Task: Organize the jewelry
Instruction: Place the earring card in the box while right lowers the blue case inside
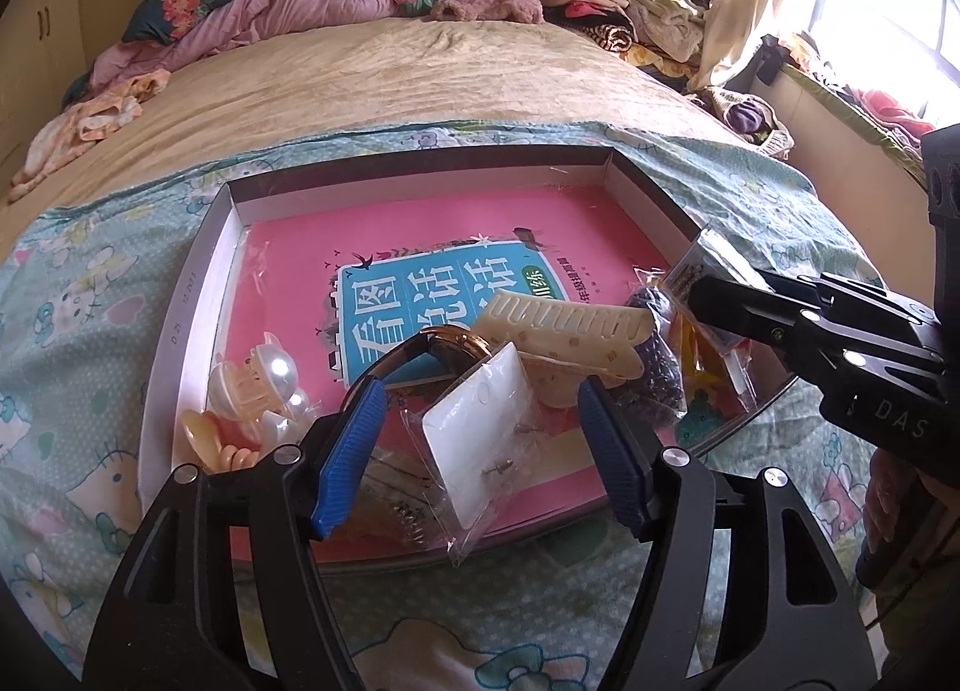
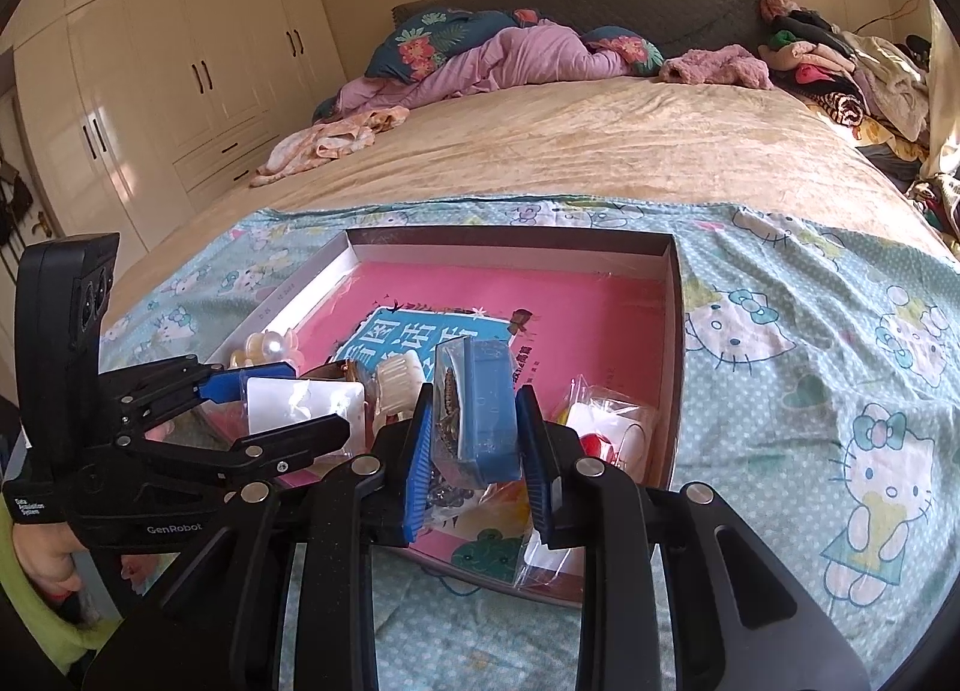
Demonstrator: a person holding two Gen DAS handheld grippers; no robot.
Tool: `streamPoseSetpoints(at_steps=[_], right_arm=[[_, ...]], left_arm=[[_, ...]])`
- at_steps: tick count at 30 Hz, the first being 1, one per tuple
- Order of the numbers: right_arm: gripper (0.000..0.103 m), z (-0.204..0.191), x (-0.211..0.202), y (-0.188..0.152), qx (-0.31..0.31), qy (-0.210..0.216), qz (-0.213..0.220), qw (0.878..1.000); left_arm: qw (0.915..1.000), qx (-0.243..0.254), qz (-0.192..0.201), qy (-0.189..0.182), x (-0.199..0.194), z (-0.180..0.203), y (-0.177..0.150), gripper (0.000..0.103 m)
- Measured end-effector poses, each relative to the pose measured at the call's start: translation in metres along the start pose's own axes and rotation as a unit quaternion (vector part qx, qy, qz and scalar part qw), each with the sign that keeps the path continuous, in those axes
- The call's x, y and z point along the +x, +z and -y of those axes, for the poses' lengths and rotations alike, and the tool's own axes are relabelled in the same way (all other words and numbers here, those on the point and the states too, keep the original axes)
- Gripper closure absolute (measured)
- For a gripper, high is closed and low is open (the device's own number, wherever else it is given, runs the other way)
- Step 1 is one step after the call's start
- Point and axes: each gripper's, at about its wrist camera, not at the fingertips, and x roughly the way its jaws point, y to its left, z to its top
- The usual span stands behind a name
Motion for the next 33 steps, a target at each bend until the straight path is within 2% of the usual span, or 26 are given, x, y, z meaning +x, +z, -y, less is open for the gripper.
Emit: streamPoseSetpoints(at_steps=[8,13,18,20,22,25,29,30,33], right_arm=[[0.073,0.002,0.006,-0.006,0.013,0.002,-0.022,1.0],[0.053,0.0,-0.003,-0.006,0.013,0.0,-0.011,1.0],[0.043,0.001,-0.013,-0.005,0.016,-0.005,-0.002,1.0],[0.037,0.001,-0.018,-0.005,0.018,-0.009,0.003,1.0],[0.028,0.002,-0.023,-0.005,0.02,-0.013,0.008,1.0],[0.02,0.003,-0.03,-0.005,0.022,-0.021,0.013,0.999],[0.015,0.003,-0.04,-0.005,0.022,-0.027,0.02,0.999],[0.014,0.003,-0.043,-0.005,0.022,-0.028,0.022,0.999],[0.01,0.0,-0.054,-0.005,0.021,-0.03,0.031,0.999]], left_arm=[[1.0,0.002,0.001,0.0,-0.004,0.003,-0.001,0.042],[1.0,0.001,0.002,0.0,-0.008,0.003,-0.002,0.041],[1.0,0.0,0.003,0.001,-0.012,0.003,-0.002,0.041],[1.0,0.0,0.003,0.002,-0.014,0.004,-0.002,0.035],[1.0,0.0,0.002,0.002,-0.015,0.003,-0.001,0.034],[1.0,-0.001,0.005,0.004,-0.019,0.003,-0.002,0.032],[0.9999,-0.003,0.01,0.01,-0.03,0.003,-0.003,0.023],[0.9999,-0.004,0.011,0.01,-0.033,0.004,-0.003,0.018],[0.9998,-0.006,0.018,0.01,-0.043,0.005,-0.004,0.015]])
